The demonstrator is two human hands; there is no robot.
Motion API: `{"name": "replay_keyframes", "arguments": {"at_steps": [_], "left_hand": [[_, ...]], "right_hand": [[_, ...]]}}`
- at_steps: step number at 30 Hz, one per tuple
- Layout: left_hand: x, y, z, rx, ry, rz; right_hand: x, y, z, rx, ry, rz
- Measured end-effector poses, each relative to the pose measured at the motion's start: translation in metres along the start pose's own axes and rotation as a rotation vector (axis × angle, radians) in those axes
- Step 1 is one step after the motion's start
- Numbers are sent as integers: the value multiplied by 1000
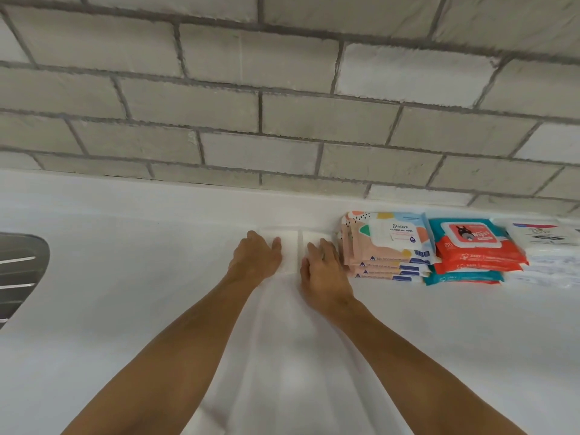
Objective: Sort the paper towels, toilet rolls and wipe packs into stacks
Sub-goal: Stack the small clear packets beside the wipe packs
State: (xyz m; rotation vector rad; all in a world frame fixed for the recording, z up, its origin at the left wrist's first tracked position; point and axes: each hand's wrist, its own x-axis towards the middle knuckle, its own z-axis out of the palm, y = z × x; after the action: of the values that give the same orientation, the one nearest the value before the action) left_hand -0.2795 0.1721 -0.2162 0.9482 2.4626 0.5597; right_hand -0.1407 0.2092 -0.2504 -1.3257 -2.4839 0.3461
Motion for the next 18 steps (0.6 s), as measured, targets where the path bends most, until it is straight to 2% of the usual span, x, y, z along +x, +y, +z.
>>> {"name": "replay_keyframes", "arguments": {"at_steps": [3,5,8,12,15,18], "left_hand": [[-3,-1,-7,-87,-57,-26],[-4,-6,-9,-50,-67,0],[-6,-19,-9,-31,-61,136],[-13,-35,-10,34,-114,404],[-11,-43,-3,115,-120,490],[-4,-45,2,55,-72,538]], "right_hand": [[-3,2,-6,27,-67,-6],[-9,5,-9,31,-106,-46],[-17,12,-13,30,-161,-110],[-18,19,-14,17,-209,-140],[-15,19,-17,24,-224,-116],[-13,17,-18,-12,-236,-108]]}}
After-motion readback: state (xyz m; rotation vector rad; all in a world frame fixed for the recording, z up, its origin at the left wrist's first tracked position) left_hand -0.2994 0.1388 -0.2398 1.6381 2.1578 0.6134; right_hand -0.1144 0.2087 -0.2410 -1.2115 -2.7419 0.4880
